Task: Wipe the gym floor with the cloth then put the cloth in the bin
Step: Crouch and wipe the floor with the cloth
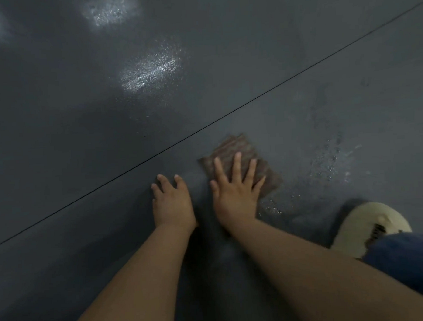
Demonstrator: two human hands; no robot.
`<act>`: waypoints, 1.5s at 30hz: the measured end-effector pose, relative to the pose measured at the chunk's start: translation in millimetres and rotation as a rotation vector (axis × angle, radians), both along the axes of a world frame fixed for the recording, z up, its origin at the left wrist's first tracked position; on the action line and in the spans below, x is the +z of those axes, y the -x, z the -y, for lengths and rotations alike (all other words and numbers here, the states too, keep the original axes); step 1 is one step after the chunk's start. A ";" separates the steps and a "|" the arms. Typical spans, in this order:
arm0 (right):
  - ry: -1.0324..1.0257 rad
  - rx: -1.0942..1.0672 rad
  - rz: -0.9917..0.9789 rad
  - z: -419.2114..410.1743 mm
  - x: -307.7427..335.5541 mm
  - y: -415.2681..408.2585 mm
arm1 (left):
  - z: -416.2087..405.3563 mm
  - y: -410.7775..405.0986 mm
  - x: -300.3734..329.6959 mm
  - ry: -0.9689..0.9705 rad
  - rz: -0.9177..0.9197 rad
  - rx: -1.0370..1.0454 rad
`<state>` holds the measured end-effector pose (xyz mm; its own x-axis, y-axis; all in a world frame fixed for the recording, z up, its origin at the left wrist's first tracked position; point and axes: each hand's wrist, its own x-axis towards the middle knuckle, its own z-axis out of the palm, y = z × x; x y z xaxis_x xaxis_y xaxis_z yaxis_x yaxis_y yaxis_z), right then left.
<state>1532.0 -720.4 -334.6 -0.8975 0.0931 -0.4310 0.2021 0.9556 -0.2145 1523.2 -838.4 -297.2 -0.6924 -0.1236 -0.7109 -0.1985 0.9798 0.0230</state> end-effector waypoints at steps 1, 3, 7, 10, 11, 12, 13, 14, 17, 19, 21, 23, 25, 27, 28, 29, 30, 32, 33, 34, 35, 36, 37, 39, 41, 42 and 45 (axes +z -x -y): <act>0.001 0.057 -0.004 3.7 -0.2 -0.9 | 0.1 -0.4 0.1 0.000 -0.007 0.003; -0.004 0.154 -0.030 0.3 -2.8 13.7 | -0.8 0.7 1.1 0.004 0.001 0.007; -0.059 0.412 -0.070 -19.9 -5.7 68.6 | -8.9 2.1 3.8 0.077 0.041 0.014; -0.068 0.383 -0.089 -44.1 -8.2 104.0 | -24.0 7.7 4.8 0.105 0.018 0.070; -0.068 0.309 -0.088 -55.5 -8.5 110.9 | -31.9 10.9 5.6 0.084 0.001 0.090; -0.067 0.218 -0.079 -68.9 -8.6 114.9 | -41.5 14.4 6.1 0.050 -0.016 0.097; -0.063 0.124 -0.064 -82.7 -8.4 115.4 | -51.3 17.6 7.3 0.008 -0.033 0.096; -0.062 0.040 -0.053 -96.1 -8.5 112.6 | -61.1 20.7 8.4 -0.034 -0.048 0.086; -0.072 -0.112 -0.063 -114.7 -7.0 89.7 | -84.8 27.2 10.3 -0.100 -0.050 0.006; -0.066 -0.148 -0.058 -104.7 -6.1 69.8 | -99.3 28.6 9.0 -0.090 -0.046 -0.080; -0.054 -0.130 -0.034 -91.1 -5.3 55.8 | -116.4 29.1 5.1 -0.090 -0.045 -0.137; -0.057 -0.054 -0.020 -90.4 -5.0 55.4 | -132.2 29.8 1.5 -0.084 -0.031 -0.140; -0.050 0.034 -0.051 -104.0 -6.1 70.5 | -141.1 31.9 0.0 -0.044 -0.005 -0.135; -0.061 0.150 -0.073 -125.0 -6.9 94.9 | -143.9 35.0 0.5 -0.016 0.027 -0.159; -0.076 0.202 -0.071 -137.4 -6.7 107.8 | -144.7 35.8 1.3 -0.014 0.039 -0.167; -0.091 0.221 -0.066 -149.5 -6.7 119.2 | -145.5 36.4 3.1 -0.012 0.046 -0.173; -0.098 0.188 -0.059 -161.5 -7.3 128.6 | -146.4 37.1 4.2 -0.011 0.050 -0.178; -0.081 -0.024 -0.047 -180.4 -8.0 136.1 | -148.5 38.3 5.6 -0.014 0.059 -0.180; -0.070 -0.155 -0.051 -184.5 -8.4 133.5 | -149.4 39.1 5.8 -0.019 0.062 -0.176; -0.069 -0.260 -0.060 -183.0 -8.2 127.3 | -150.1 39.8 5.6 -0.023 0.065 -0.171; -0.075 -0.327 -0.068 -176.3 -8.2 118.8 | -150.7 41.0 5.5 -0.025 0.067 -0.167; -0.079 -0.360 -0.069 -166.7 -7.8 109.3 | -151.1 41.7 5.5 -0.025 0.070 -0.166; -0.080 -0.368 -0.066 -156.1 -7.9 100.9 | -151.3 42.3 5.3 -0.024 0.073 -0.166; -0.084 -0.354 -0.071 -142.4 -8.5 92.6 | -151.3 42.9 4.7 -0.028 0.077 -0.166; -0.074 -0.308 -0.081 -145.4 -9.2 103.8 | -151.1 43.4 3.8 -0.028 0.071 -0.162; -0.064 -0.258 -0.080 -152.3 -9.0 114.2 | -150.9 42.9 3.5 -0.030 0.070 -0.159; -0.064 -0.001 -0.055 -183.3 -5.5 152.0 | -150.0 40.9 1.8 -0.046 0.061 -0.156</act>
